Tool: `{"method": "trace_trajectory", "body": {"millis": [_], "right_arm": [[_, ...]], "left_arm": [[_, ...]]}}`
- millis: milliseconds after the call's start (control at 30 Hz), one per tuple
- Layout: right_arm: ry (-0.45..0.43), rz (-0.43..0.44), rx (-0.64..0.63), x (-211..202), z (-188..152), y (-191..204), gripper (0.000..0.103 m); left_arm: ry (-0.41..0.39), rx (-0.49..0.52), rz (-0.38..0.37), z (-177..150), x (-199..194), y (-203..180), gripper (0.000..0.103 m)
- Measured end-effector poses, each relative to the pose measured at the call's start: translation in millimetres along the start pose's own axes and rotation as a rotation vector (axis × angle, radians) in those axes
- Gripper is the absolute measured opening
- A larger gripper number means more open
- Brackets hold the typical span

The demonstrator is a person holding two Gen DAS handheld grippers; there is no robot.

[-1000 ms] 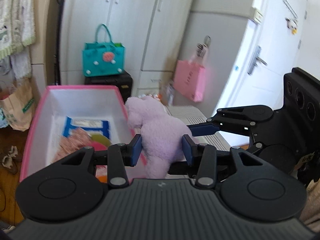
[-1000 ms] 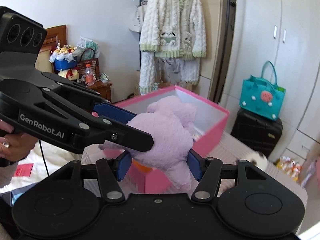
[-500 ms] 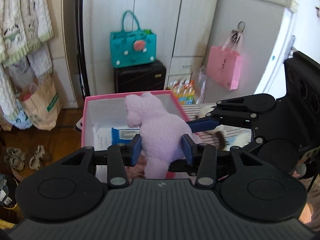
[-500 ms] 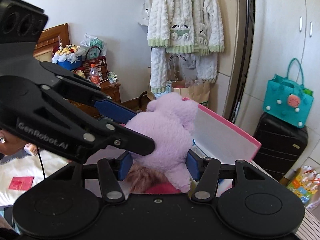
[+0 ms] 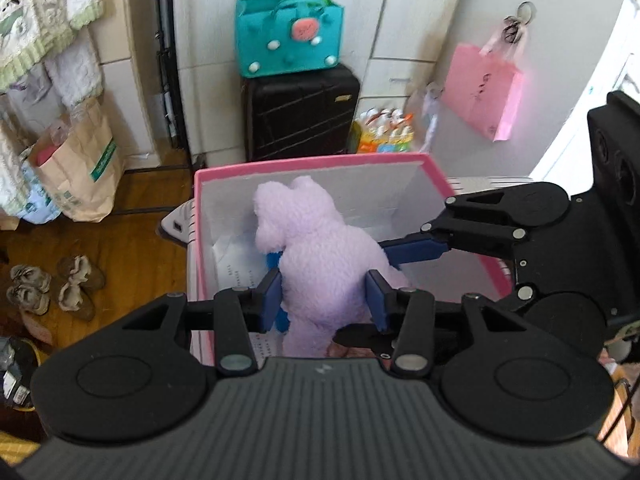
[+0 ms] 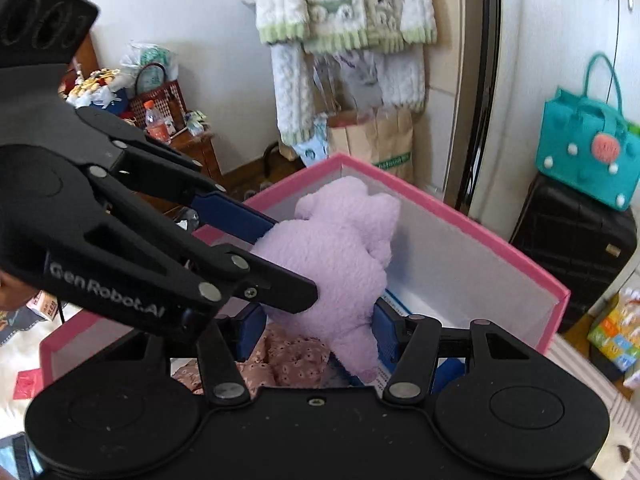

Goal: Organize soft objects
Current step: 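Lower the plush into the pink box and open the left tool, then withdraw both tools from the box toward the white tissue pack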

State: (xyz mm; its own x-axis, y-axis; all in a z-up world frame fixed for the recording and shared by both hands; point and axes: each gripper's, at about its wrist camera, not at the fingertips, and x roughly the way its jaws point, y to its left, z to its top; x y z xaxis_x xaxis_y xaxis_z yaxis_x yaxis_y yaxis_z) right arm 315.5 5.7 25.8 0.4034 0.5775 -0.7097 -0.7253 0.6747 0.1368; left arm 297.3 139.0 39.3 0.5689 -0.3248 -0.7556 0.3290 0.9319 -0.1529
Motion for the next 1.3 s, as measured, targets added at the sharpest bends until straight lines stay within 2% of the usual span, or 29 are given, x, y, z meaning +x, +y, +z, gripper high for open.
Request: {"method": "trace_trajectory", "body": {"millis": [67,200,300,400,533,800,1100,1167,1300], "right_arm": [[0.017,0.011,0.018,3.6,1.0,-2.9,0.062],[0.037,-0.016,-0.048,8.7,0.5,0.5,0.062],[0.059,-0.022,-0.024,13.3,2.4,-3.3,0.061],[0.003,-0.074,-0.048,3.1,2.1,-4.0,0.062],[-0.021,-0.062,-0.033,-18.2,-3.3,-5.5,0.062],[-0.055,-0.02,-0.007,-70.3,-10.3,9.2,0.062],[-0.088,-0.038,-0.029,-126.7,-27.7,36.0,0.062],[-0.1,-0.052,-0.027,-141.7,-33.0,40.4,0.062],[-0.123,-0.138,-0.061,-165.9,-47.5,51.6,0.062]], "left_arm": [[0.014,-0.016,0.027,0.0,1.1,-0.1,0.043],[0.043,0.049,0.053,0.7,3.7,-4.7,0.043],[0.063,0.056,0.089,4.4,10.0,-6.2,0.042],[0.04,0.055,0.137,3.9,8.9,-6.0,0.043],[0.025,-0.036,0.048,1.9,-14.4,7.3,0.045],[-0.038,0.044,0.084,-11.1,-62.0,-25.3,0.048],[-0.066,0.11,0.121,-31.9,-105.5,-62.9,0.053],[-0.077,0.121,0.12,-37.8,-116.5,-72.7,0.055],[-0.077,0.123,0.062,-49.3,-133.8,-88.5,0.057]]}}
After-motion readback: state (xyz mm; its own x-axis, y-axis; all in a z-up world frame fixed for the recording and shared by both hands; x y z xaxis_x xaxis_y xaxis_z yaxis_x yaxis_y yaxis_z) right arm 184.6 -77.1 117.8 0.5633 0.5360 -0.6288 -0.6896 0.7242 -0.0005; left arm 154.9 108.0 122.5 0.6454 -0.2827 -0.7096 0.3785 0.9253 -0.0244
